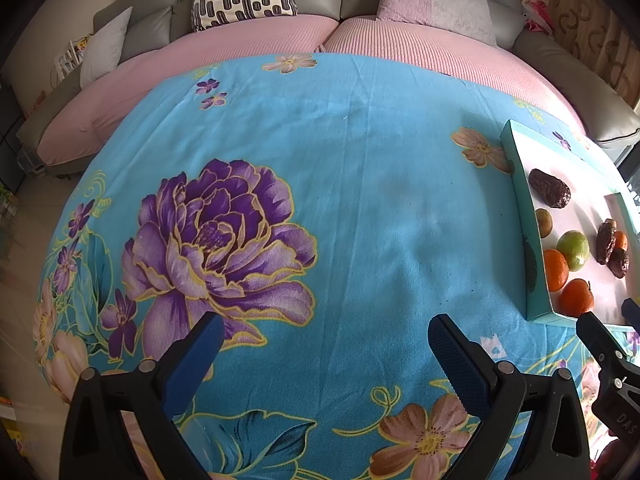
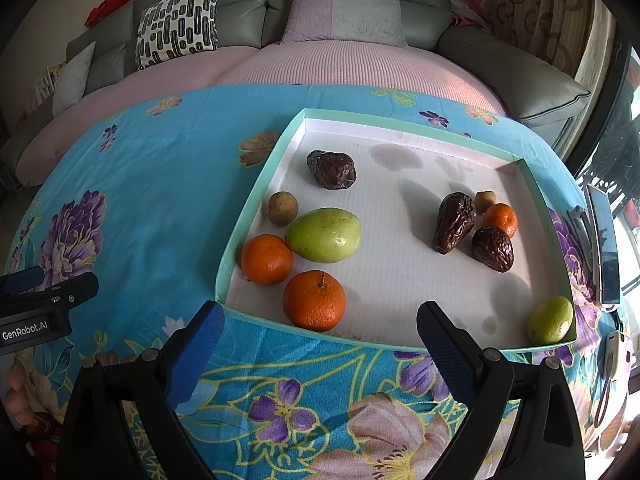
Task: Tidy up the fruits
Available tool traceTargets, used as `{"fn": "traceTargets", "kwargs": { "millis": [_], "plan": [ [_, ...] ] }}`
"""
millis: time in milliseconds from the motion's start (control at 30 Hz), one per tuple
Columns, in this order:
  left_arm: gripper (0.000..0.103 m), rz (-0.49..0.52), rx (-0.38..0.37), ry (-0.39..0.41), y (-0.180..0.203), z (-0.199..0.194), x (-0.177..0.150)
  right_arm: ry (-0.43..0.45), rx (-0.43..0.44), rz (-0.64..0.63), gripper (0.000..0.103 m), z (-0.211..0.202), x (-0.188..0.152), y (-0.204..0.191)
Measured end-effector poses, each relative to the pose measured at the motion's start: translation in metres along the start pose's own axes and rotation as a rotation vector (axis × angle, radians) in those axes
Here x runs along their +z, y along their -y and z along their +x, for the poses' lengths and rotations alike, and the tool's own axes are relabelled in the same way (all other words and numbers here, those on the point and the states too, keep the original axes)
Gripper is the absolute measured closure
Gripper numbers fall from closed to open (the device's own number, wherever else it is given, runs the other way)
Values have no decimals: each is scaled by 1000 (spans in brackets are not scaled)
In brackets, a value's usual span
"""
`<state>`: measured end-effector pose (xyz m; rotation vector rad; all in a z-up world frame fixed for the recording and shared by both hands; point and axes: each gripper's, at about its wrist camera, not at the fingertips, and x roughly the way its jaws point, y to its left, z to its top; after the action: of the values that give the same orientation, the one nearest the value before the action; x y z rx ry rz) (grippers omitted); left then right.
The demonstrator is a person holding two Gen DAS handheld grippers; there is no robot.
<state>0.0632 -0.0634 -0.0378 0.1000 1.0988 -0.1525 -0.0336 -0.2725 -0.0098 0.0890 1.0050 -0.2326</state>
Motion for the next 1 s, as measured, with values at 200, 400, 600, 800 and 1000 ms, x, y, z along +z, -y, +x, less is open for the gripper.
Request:
{"fn": "traceTargets", "kwargs": {
  "millis": [200,400,600,800,1000],
  "plan": [
    [0,0,0,-2,0,0,0,-1,-1,0,6,0,0,-1],
    [0,0,0,-4,0,1,1,-2,-1,0,6,1,1,-1],
    [0,-2,2,-7,-1,1,1,-6,-2,-5,6,1,-1,0],
    [0,5,10,-4,-1,1,1,-10,-4,-6,6,1,-2,1],
    [0,15,15,4,2,-2,1,-12,-4,-7,6,2,0,0]
  ]
}}
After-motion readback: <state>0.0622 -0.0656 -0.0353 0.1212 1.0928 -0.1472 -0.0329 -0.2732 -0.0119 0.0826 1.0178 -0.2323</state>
